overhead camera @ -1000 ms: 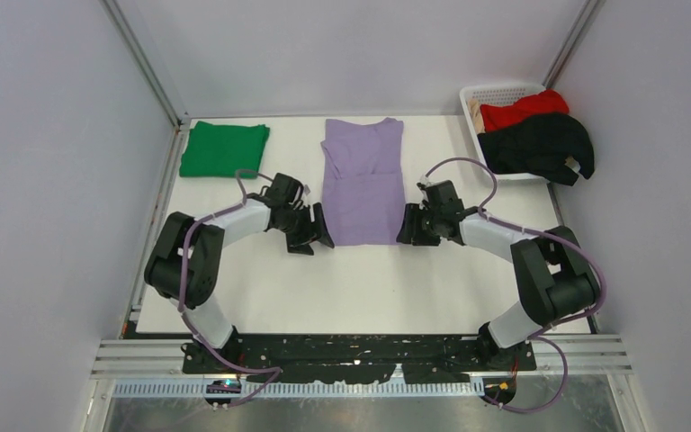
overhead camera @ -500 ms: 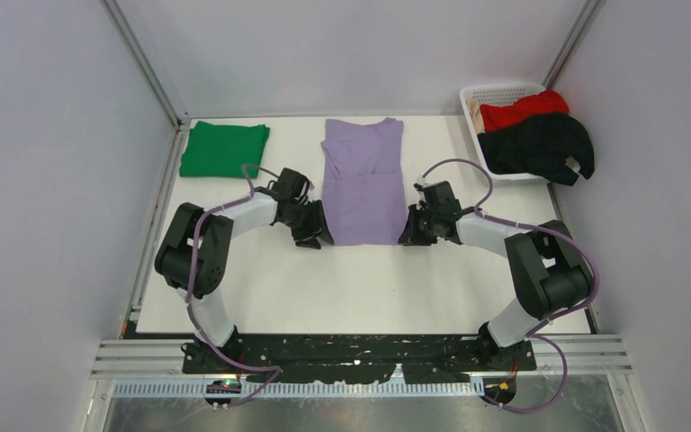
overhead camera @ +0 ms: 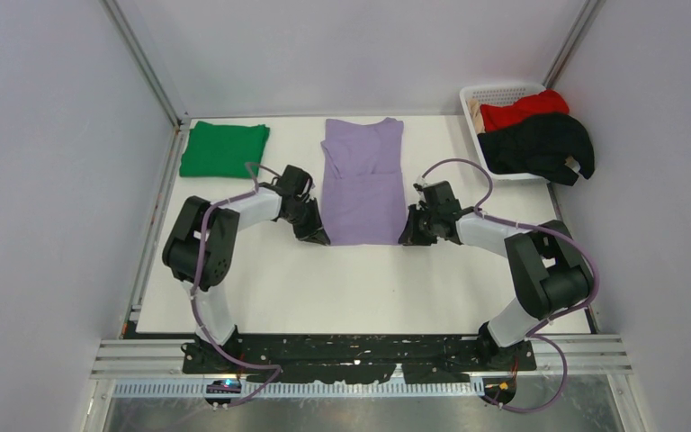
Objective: Fold and stack the t-shirts
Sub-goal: Grab one side of the 2/3 rectangular tshirt with both arms, then fold the long partially folded tshirt into a neat square
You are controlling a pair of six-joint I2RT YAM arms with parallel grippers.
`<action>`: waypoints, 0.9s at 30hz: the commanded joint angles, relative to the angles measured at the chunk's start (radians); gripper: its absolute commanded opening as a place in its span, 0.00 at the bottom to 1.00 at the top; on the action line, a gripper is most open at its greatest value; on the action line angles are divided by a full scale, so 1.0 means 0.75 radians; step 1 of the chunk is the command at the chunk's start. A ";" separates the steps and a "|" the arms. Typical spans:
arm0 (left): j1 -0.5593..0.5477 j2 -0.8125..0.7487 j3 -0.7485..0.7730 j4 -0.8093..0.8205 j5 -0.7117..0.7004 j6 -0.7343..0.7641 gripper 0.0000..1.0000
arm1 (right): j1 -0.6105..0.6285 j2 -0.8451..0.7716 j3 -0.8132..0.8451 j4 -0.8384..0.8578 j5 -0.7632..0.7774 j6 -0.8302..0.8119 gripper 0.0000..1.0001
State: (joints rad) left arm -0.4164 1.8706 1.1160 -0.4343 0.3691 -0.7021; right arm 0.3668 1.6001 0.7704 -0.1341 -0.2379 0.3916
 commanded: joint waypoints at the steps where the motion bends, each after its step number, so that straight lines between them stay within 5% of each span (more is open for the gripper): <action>1: -0.002 0.008 -0.046 -0.071 -0.113 0.014 0.00 | 0.011 -0.024 -0.007 -0.075 0.019 -0.048 0.05; 8: -0.051 -0.417 -0.379 -0.068 -0.127 -0.029 0.00 | 0.098 -0.285 -0.131 -0.305 -0.039 -0.054 0.05; 12: -0.163 -0.773 -0.542 -0.189 -0.176 -0.072 0.00 | 0.302 -0.587 -0.158 -0.494 -0.043 0.020 0.05; 19: -0.342 -1.278 -0.535 -0.517 -0.312 -0.120 0.00 | 0.454 -0.903 -0.108 -0.628 -0.175 0.113 0.05; 27: -0.340 -1.466 -0.373 -0.429 -0.499 -0.070 0.00 | 0.430 -0.953 0.127 -0.625 -0.003 -0.011 0.05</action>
State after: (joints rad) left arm -0.6735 0.7734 0.7368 -0.7834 0.1268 -0.7776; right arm 0.7059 0.8883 0.7673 -0.6292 -0.3077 0.4259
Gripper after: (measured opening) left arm 0.028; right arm 0.080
